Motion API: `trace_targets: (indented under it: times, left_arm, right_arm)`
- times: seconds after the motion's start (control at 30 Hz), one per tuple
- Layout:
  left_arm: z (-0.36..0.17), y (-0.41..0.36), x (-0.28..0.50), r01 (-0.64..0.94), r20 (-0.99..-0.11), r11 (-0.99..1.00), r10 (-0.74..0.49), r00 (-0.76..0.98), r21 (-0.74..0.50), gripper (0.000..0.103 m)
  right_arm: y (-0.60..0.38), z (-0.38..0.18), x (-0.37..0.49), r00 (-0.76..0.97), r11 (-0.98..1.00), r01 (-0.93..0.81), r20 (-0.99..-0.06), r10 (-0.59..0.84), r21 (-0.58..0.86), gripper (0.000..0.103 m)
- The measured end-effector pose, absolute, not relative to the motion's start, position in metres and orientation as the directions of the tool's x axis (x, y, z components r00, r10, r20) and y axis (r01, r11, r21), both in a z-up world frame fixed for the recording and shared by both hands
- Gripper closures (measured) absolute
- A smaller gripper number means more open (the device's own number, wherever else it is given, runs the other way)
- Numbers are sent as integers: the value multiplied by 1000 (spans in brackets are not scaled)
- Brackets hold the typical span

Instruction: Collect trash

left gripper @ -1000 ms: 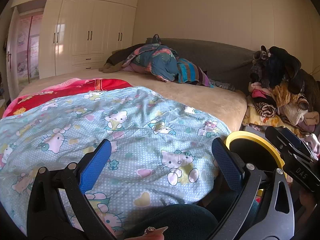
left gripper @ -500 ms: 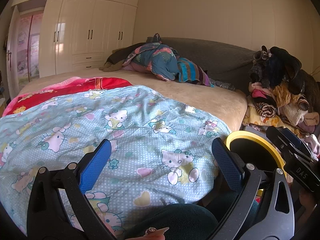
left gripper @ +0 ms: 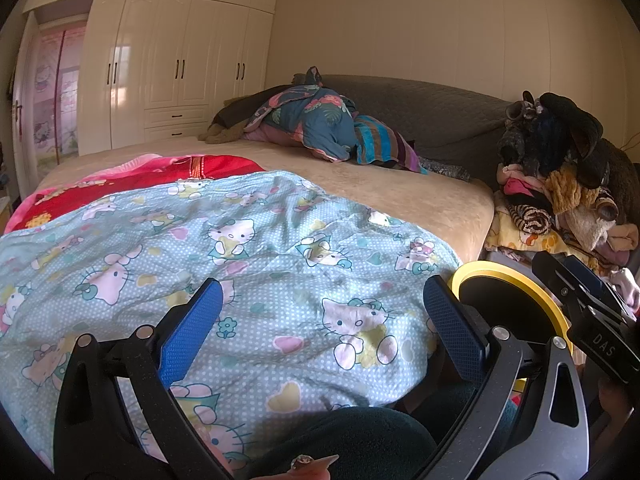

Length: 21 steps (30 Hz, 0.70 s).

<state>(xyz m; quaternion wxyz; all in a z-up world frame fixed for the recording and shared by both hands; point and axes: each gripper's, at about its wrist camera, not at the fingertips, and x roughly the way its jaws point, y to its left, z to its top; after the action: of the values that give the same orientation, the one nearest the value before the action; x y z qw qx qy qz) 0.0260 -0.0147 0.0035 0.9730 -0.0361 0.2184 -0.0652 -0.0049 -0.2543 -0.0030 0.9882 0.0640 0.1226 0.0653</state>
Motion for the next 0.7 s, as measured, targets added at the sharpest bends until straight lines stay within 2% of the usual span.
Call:
trace_targets:
  times: [0.33,0.5,0.53,0.6,0.63,0.7]
  left_arm:
    - [1,-9,29,68,-449,990,-115,886,-120,11]
    - [0,51,41,-73,-496,970,-53,867,-231,11]
    - [0,70,41,-119,-500,963,-18,866,-240,11]
    - [-2,131,36,-282,-519,932,129,845,-227,11]
    - [-6,160,31,-359,-530,910,205,823,-205,11]
    - [-14,210,20,-510,-555,847,356,752,-147,11]
  right_arm:
    - [-248,2,3,959,984,-122,-241,150,128,6]
    - [-192,25,32,920,953,-252,-263,289,166,6]
    - [-168,30,41,898,936,-300,-276,342,185,6]
    - [-119,32,62,824,894,-395,-348,447,213,6]
    - [-76,27,79,739,855,-459,-431,518,241,6]
    - [-15,14,96,616,807,-522,-531,582,277,6]
